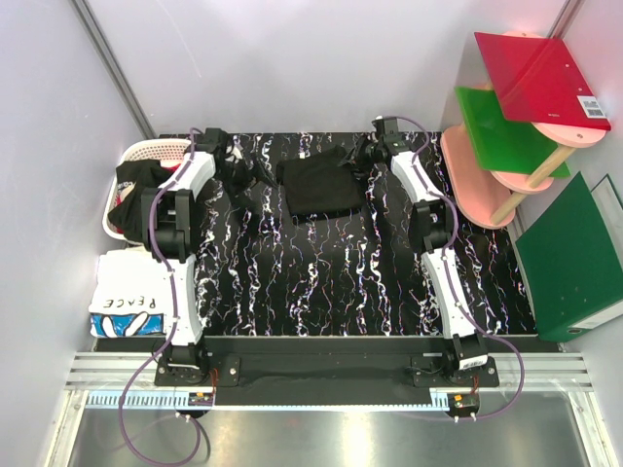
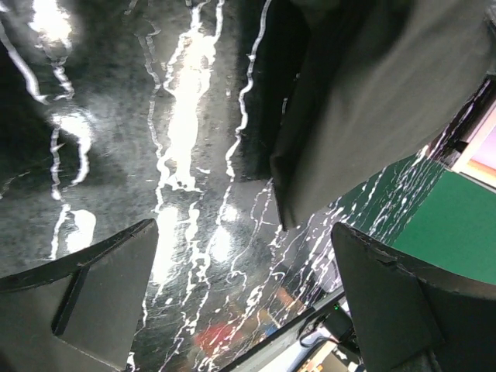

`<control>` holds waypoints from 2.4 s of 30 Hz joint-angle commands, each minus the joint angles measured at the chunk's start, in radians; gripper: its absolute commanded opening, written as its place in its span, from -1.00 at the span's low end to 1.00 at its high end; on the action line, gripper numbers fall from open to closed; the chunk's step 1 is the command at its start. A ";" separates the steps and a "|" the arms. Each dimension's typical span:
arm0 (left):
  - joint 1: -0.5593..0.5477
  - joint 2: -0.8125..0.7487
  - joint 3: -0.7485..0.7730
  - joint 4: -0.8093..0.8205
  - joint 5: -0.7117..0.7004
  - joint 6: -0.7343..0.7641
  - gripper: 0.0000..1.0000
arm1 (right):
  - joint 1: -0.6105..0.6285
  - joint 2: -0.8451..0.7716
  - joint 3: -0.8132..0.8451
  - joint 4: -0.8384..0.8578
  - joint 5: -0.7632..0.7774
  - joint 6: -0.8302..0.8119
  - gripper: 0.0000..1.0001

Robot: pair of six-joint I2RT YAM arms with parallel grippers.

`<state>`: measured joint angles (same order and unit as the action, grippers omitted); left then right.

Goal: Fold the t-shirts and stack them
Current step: Smooth out wrinkles on the folded tshirt

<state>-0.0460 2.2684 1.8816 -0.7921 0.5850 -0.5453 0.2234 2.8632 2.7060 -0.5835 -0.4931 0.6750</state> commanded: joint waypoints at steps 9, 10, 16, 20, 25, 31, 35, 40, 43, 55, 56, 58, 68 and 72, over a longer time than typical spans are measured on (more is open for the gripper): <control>0.006 -0.035 -0.067 -0.029 0.009 0.045 0.98 | 0.011 -0.074 -0.067 0.074 -0.018 0.084 -0.82; 0.006 -0.040 -0.070 -0.027 0.010 0.045 0.98 | 0.010 -0.080 -0.089 0.071 -0.024 0.071 -0.65; -0.005 -0.061 -0.107 -0.025 0.018 0.073 0.98 | 0.008 -0.178 -0.193 0.034 -0.006 -0.020 0.99; -0.011 -0.079 -0.145 -0.024 0.019 0.088 0.98 | 0.008 -0.235 -0.226 0.036 0.039 -0.051 0.99; -0.011 -0.098 -0.183 -0.013 0.016 0.094 0.98 | 0.008 -0.180 -0.144 0.031 0.018 -0.023 0.90; -0.015 -0.122 -0.229 -0.004 0.006 0.100 0.98 | 0.010 -0.111 -0.072 0.048 -0.031 0.055 -0.18; -0.025 -0.127 -0.253 -0.001 0.003 0.102 0.98 | 0.011 -0.096 -0.064 0.083 -0.047 0.093 -0.53; -0.026 -0.133 -0.269 0.001 -0.001 0.107 0.98 | 0.013 -0.073 -0.066 0.094 -0.067 0.104 -0.51; -0.026 -0.136 -0.280 0.001 -0.002 0.108 0.98 | 0.011 -0.076 -0.089 0.088 -0.070 0.110 -0.36; -0.026 -0.124 -0.276 0.002 0.004 0.113 0.98 | 0.001 -0.171 -0.152 0.083 -0.001 0.037 0.05; -0.026 -0.122 -0.274 0.002 0.001 0.113 0.98 | -0.001 -0.174 -0.149 0.083 0.007 0.038 0.05; -0.026 -0.119 -0.272 0.001 0.006 0.114 0.98 | -0.004 -0.180 -0.146 0.083 0.013 0.034 0.06; -0.026 -0.112 -0.274 0.001 0.010 0.116 0.98 | -0.009 -0.121 -0.091 0.085 0.033 0.043 0.08; -0.026 -0.113 -0.282 -0.001 0.009 0.114 0.98 | -0.009 -0.067 -0.031 0.099 -0.021 0.090 -0.39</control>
<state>-0.0673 2.1681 1.6157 -0.7979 0.5983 -0.4595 0.2214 2.7789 2.5858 -0.5163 -0.4828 0.7292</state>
